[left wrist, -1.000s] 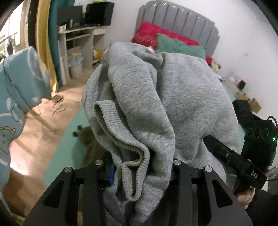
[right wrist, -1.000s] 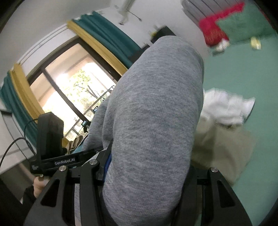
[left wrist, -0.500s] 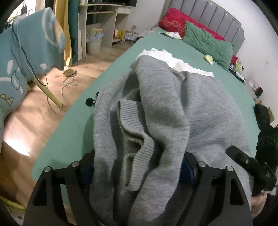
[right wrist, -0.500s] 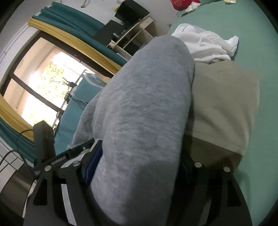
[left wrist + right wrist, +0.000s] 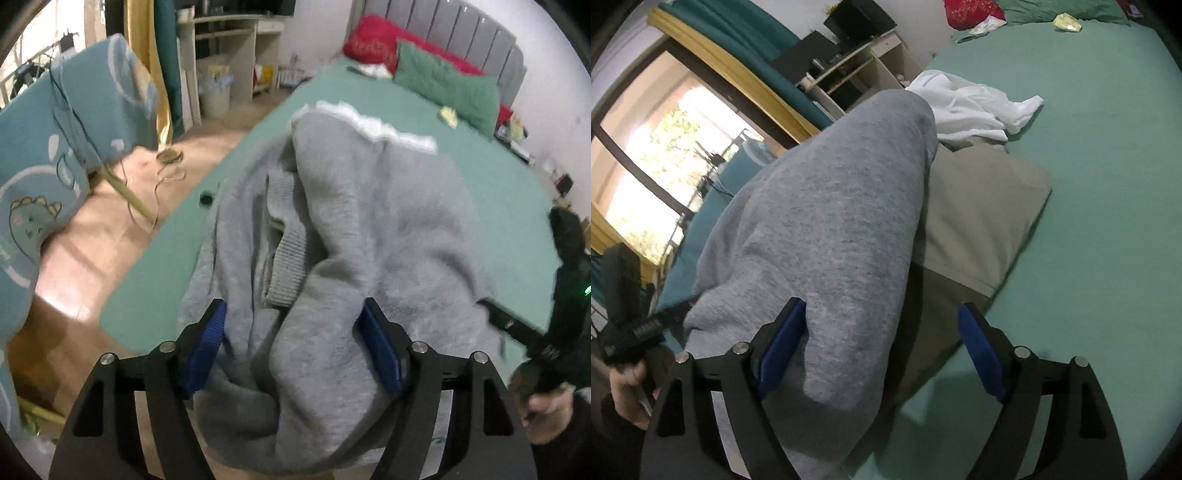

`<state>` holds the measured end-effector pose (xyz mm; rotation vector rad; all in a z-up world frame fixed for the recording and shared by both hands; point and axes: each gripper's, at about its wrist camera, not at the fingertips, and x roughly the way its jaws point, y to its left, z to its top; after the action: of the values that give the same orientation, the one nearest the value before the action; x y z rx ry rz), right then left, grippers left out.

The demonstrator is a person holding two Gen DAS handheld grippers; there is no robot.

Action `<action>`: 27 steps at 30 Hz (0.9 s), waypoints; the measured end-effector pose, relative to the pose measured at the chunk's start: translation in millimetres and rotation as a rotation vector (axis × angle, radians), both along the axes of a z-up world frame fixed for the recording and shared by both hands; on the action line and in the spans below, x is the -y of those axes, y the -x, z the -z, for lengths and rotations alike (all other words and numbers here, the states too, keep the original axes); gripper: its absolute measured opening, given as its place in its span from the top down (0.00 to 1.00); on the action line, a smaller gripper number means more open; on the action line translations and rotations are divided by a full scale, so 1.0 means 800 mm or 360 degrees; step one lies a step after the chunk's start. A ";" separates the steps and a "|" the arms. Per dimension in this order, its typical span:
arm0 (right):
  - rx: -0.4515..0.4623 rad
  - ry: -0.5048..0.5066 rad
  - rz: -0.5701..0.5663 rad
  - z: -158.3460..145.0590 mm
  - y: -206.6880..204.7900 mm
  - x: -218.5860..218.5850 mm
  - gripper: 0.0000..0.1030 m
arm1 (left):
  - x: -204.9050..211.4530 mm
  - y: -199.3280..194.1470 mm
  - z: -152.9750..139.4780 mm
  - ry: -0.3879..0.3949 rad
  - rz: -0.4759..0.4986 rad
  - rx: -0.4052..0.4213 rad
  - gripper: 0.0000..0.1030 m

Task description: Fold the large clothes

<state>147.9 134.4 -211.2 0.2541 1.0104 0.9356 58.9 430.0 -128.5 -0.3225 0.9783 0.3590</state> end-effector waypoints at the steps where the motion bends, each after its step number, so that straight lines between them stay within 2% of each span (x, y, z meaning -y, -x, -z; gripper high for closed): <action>1: 0.0009 0.0023 -0.0011 -0.003 0.001 -0.003 0.20 | 0.000 0.003 0.000 -0.0005 -0.0023 -0.0004 0.26; 4: 0.0051 0.0081 -0.0028 -0.013 0.008 -0.006 0.20 | 0.008 0.010 -0.012 -0.0066 -0.0080 -0.0027 0.26; 7: 0.0017 0.0093 -0.0035 -0.011 0.010 0.008 0.20 | 0.022 0.017 -0.032 -0.0167 -0.0097 -0.0011 0.27; 12: 0.0046 0.0177 -0.0004 -0.019 0.013 0.045 0.20 | 0.053 0.041 -0.101 -0.0333 -0.0115 0.0250 0.27; 14: 0.0071 0.0203 -0.0001 -0.021 0.013 0.065 0.20 | 0.067 0.033 -0.121 -0.0326 -0.0086 0.0320 0.27; 17: 0.0095 0.0221 0.0023 -0.024 0.007 0.100 0.20 | 0.089 -0.002 -0.129 -0.0247 0.0012 0.0360 0.27; 21: 0.0147 0.0249 0.0087 -0.028 -0.014 0.156 0.20 | 0.118 -0.082 -0.112 -0.0115 0.0130 0.0364 0.27; 24: 0.0194 0.0290 0.0111 -0.028 -0.035 0.197 0.20 | 0.129 -0.154 -0.089 -0.0030 0.0136 0.0345 0.27; 27: 0.0247 0.0353 0.0131 -0.026 -0.060 0.242 0.20 | 0.135 -0.223 -0.073 0.0030 0.0113 0.0389 0.27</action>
<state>196.1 -58.8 -190.6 0.0363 0.9438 0.7497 237.7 321.6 -70.2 -0.3391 0.7516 0.2395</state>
